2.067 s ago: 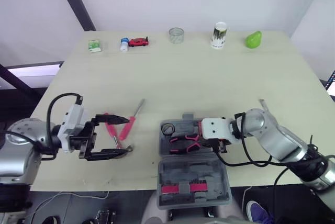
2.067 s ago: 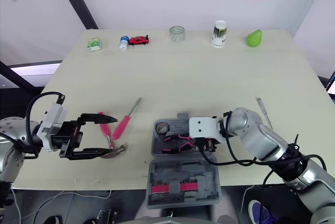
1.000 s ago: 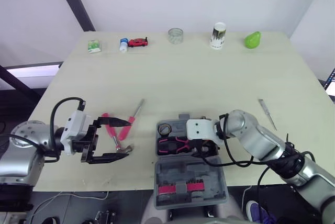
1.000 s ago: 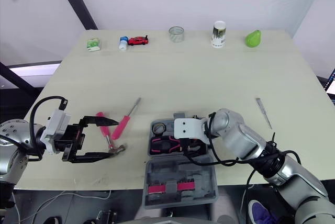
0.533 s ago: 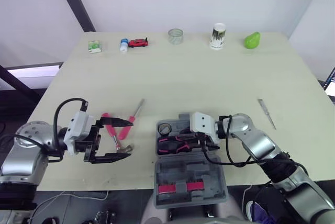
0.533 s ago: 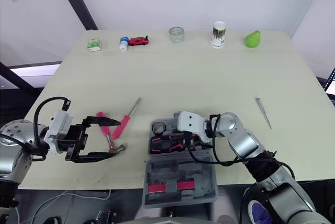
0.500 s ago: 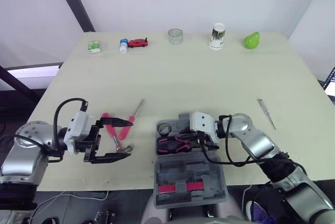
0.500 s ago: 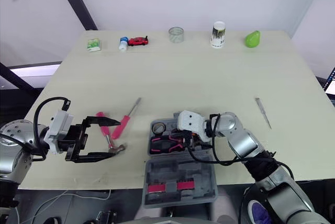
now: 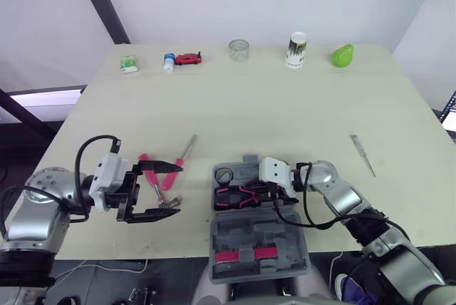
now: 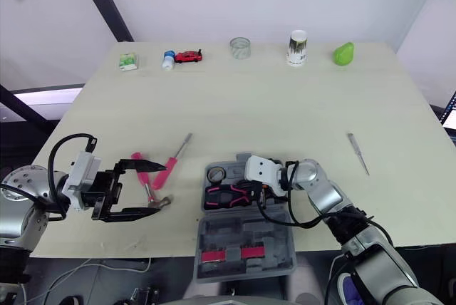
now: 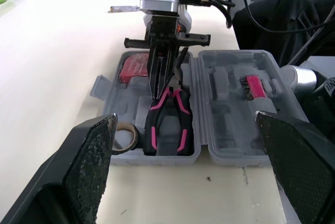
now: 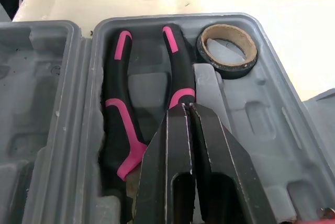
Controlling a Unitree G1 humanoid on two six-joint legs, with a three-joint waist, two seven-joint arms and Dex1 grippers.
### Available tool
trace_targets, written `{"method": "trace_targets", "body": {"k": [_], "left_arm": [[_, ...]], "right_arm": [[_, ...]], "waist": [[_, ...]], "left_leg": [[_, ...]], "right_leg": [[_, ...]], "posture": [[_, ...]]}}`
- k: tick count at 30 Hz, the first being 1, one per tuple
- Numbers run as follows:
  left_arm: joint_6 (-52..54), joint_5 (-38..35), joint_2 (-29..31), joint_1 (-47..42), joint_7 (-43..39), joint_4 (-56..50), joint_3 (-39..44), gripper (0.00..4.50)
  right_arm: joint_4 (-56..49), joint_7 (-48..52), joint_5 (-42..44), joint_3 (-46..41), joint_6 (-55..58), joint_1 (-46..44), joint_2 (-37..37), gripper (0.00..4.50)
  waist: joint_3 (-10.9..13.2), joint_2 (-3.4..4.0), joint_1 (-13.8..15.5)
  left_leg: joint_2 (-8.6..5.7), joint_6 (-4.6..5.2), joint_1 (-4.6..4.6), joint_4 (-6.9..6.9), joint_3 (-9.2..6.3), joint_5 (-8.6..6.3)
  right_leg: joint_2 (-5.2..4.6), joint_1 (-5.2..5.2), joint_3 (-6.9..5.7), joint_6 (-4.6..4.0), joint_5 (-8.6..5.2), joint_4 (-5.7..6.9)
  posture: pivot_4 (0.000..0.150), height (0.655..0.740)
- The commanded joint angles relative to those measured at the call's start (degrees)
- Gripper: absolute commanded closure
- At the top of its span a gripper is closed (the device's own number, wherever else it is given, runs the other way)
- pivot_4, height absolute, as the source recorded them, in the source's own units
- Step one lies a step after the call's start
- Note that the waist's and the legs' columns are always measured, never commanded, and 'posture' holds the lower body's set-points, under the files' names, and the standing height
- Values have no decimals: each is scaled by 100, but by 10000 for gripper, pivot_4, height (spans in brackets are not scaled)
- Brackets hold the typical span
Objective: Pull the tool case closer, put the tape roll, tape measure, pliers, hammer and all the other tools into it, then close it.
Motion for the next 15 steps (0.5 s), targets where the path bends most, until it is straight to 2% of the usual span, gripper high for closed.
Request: {"method": "trace_targets", "body": {"k": [1, 4, 8, 9, 15], "left_arm": [[-2, -16, 18, -24, -260, -30, 123, 0], [221, 6, 100, 59, -200, -104, 110, 0], [183, 71, -12, 35, -130, -134, 75, 0], [192, 83, -31, 28, -112, -146, 67, 0], [245, 125, -177, 22, -5, -217, 64, 0]], "right_arm": [[961, -139, -694, 413, 438, 258, -188, 43606], [1169, -98, -844, 596, 426, 317, -220, 43606], [1464, -264, -1124, 841, 285, 339, -149, 43606], [1480, -277, -1150, 863, 285, 346, -145, 43606], [1290, -555, -1042, 629, -92, 336, -134, 43606]], "waist": [[-11, -9, -5], [-61, 6, 0], [-137, 2, 11], [-156, 2, 12], [-246, -1, 10]], "left_leg": [[0, 0, 21, -1, 3, 0], [9, 2, 99, -12, 3, -2], [12, 2, 143, -20, 3, -2], [14, 1, 203, -42, 4, -2], [15, 0, 220, -75, 6, -1]], "right_leg": [[1, 12, 5, -1, -1, 7], [0, 84, 5, -3, -4, 1], [0, 124, 5, -6, -7, -3], [-2, 182, 4, -30, -23, -26], [-3, 191, 8, -35, -24, -54]], "posture": [[1500, 7400], [1500, 7400], [1500, 7400], [1500, 7400], [1500, 7400]]}}
